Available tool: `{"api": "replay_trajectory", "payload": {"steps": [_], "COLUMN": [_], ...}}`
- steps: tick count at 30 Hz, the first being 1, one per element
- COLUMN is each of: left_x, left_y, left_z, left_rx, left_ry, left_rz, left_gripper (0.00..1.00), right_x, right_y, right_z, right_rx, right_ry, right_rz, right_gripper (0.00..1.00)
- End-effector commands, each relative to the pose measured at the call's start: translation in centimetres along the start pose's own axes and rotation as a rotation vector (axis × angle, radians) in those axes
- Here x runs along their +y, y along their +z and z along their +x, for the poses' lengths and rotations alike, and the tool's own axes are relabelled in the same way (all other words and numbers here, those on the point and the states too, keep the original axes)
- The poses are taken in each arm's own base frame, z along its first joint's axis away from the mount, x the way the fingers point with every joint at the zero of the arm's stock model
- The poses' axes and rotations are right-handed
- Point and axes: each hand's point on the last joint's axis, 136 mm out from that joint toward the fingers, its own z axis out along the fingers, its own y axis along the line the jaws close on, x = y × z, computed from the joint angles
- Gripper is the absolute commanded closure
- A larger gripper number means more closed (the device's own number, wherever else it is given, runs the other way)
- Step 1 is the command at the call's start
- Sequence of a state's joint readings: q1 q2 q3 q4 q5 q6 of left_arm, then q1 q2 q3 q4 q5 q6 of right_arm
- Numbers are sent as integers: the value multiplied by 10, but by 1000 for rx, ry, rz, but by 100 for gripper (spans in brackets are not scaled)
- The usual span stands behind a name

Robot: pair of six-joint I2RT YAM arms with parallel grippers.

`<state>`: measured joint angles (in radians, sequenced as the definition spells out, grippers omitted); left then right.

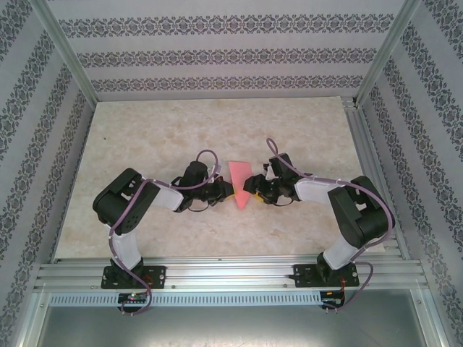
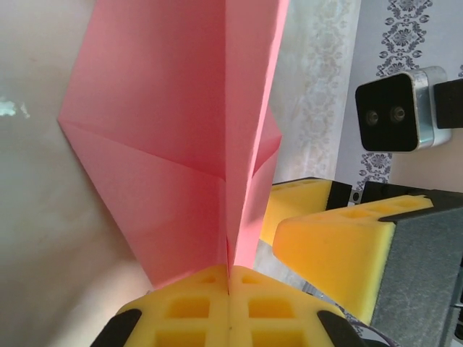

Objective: Fold a paper plane with a square sheet of paper (pick it up from the middle)
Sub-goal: Fold the wing for the fifth time at the center of the table.

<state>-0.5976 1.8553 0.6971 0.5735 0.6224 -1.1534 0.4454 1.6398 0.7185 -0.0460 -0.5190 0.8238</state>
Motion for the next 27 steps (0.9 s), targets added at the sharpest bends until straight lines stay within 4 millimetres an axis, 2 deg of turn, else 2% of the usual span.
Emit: {"api": "replay_trajectory", "payload": {"steps": [1, 9, 12, 15, 16, 17, 18, 20, 22, 24, 27], "left_x": [9, 22, 27, 36, 39, 42, 41, 36, 29, 24, 19], "left_y": [0, -1, -1, -4, -7, -11, -14, -22, -29, -38, -58], "left_z": [-5, -2, -1, 1, 0, -1, -3, -5, -7, -8, -15], "left_rx": [-28, -34, -30, -34, -43, -53, -61, -71, -83, -96, -134], "left_ry": [20, -3, -9, -18, -17, -14, -5, 18, 48, 65, 103], "left_rz": [-13, -41, -58, -104, -127, -156, -174, -202, -224, -243, -306], "left_gripper": [98, 97, 94, 83, 74, 71, 71, 61, 59, 53, 45], "right_x": [19, 21, 24, 31, 32, 31, 32, 35, 42, 46, 45], "right_y": [3, 9, 10, 9, 8, 9, 8, 6, 5, 5, 6], "right_z": [-12, -16, -17, -18, -19, -18, -19, -21, -21, -22, -23], "right_rx": [-31, -37, -31, -40, -39, -34, -37, -55, -50, -56, -56], "right_ry": [-24, -28, -32, -54, -61, -63, -67, -74, -83, -91, -91], "right_rz": [-55, -60, -65, -83, -80, -75, -74, -80, -102, -109, -95], "right_gripper": [46, 49, 49, 50, 50, 51, 51, 51, 51, 51, 49]}}
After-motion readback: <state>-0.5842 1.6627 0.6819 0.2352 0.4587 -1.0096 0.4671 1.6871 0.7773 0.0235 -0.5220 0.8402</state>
